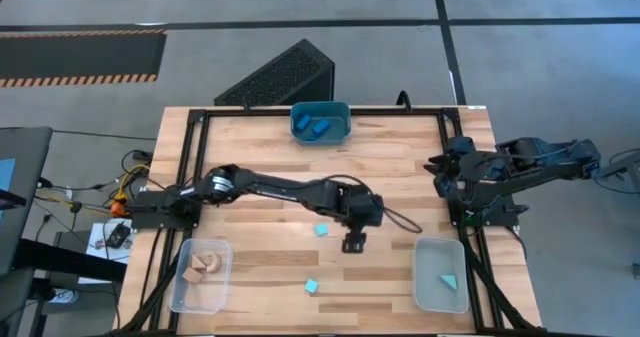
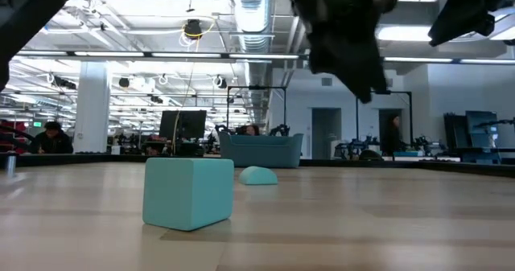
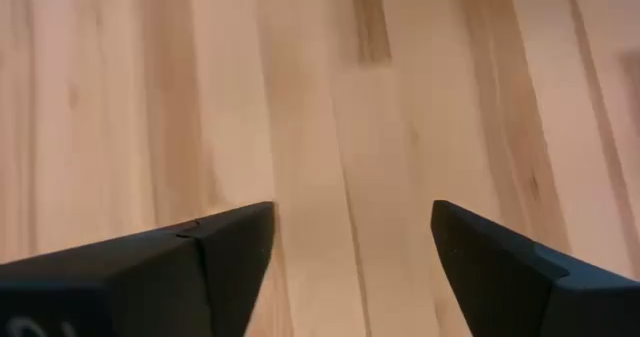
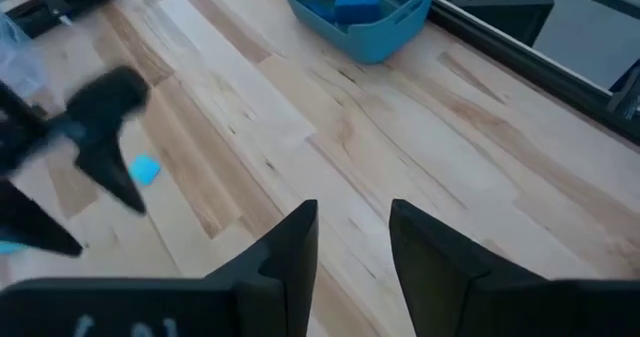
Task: Sort & place blocks by color
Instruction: Put the top light blue block into the gray bin
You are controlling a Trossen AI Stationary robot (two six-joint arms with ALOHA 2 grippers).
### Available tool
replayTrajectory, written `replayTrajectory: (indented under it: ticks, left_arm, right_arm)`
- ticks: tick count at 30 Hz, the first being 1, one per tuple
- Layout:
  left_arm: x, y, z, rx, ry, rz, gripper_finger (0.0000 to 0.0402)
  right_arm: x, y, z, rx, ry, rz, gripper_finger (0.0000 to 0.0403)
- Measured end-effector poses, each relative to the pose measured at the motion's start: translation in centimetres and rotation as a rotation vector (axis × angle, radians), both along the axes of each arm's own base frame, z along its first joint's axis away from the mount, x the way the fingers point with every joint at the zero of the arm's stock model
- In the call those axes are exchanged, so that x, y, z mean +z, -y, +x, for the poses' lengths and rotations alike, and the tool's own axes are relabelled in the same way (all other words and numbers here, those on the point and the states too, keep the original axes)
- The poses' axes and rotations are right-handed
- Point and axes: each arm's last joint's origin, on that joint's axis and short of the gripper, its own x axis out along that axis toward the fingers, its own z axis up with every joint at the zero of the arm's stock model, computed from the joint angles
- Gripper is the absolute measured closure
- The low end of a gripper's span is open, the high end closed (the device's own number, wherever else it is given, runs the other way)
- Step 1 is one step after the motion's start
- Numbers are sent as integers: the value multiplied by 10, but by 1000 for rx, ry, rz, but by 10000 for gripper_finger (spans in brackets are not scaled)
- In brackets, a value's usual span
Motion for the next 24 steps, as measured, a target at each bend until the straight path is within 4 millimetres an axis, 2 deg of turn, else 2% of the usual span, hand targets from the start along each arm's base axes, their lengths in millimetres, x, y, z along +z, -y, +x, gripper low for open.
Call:
replayTrajectory:
  ticks: [2,6,8,11,14,17,20,24]
  left_arm:
    - [-1,0,-8,-15,-15,11,157]
    - [24,-10,-42,26,64,19,188]
    - [16,-18,-67,76,117,-6,204]
    - [-9,-30,-119,186,196,-66,225]
    - [-8,-38,-169,261,347,-149,240]
    - [-20,-42,-207,296,423,-206,245]
    - [-17,-41,-231,285,504,-230,246]
    - [-27,-38,-257,300,446,-236,246]
  right_arm:
    - [-1,0,2,0,-11,-2,259]
    - [-2,-2,12,-16,-16,-23,266]
    - [0,-2,18,-43,15,-48,271]
    - [3,-4,32,-25,60,-92,278]
    - [3,-8,50,39,54,-154,282]
    - [-3,-10,71,96,-8,-223,281]
    - [-12,-11,97,136,-37,-252,281]
    - [-23,-12,138,256,22,-215,285]
